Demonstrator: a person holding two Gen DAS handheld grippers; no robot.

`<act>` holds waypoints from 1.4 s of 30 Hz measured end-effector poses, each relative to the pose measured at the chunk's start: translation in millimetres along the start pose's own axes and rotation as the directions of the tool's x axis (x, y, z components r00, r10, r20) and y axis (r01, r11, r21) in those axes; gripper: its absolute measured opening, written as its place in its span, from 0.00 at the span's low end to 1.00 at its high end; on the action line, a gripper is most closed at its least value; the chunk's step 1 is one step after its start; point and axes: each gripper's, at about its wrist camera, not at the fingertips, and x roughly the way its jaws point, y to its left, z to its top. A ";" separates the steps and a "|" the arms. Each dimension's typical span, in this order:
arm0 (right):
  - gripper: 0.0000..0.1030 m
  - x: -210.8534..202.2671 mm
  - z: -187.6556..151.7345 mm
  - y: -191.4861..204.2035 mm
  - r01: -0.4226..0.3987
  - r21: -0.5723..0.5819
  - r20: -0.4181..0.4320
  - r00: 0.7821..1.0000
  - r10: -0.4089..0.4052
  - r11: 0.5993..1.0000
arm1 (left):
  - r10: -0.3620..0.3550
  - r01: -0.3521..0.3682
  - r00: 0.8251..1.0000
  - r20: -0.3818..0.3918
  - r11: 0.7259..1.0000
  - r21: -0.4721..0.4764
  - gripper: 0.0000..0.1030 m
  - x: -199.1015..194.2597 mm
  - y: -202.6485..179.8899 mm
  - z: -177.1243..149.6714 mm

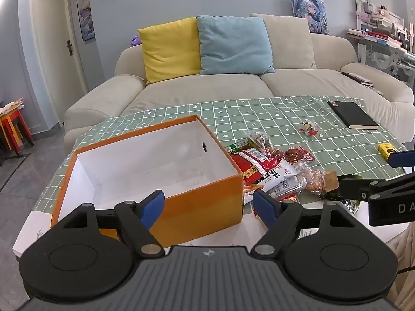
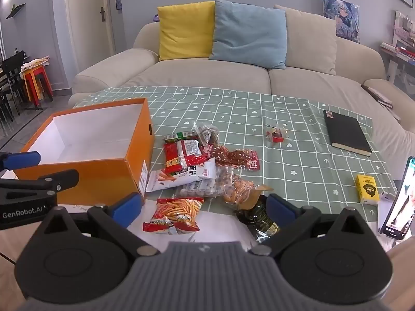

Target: Organize snacks

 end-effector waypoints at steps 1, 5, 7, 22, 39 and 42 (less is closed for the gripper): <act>0.96 0.2 0.0 0.0 0.001 0.000 -0.001 1.000 -0.001 1.000 | -0.003 0.003 1.000 -0.001 1.000 -0.007 0.88 0.3 1.5 0.2; 0.96 1.1 -0.3 -0.1 0.002 -0.001 0.000 1.000 -0.002 1.000 | 0.018 -0.018 1.000 0.012 1.000 0.018 0.88 -1.5 2.0 -3.0; 0.96 1.3 -0.5 -0.1 0.001 0.000 0.001 1.000 -0.001 1.000 | 0.012 -0.012 1.000 -0.003 1.000 0.017 0.88 1.7 2.4 -3.1; 0.96 -0.9 0.2 -1.1 0.009 0.007 -0.001 1.000 -0.009 1.000 | 0.033 -0.032 0.999 -0.037 0.999 0.020 0.88 6.7 -0.6 -2.0; 0.96 1.2 0.0 -4.4 0.023 0.011 -0.006 1.000 -0.023 1.000 | 0.038 -0.038 0.997 -0.073 0.999 -0.002 0.88 10.3 4.1 -3.3; 0.96 1.5 0.1 -4.1 0.024 0.011 -0.006 1.000 -0.024 1.000 | 0.037 -0.037 0.996 -0.075 0.999 -0.003 0.88 10.5 3.9 -3.6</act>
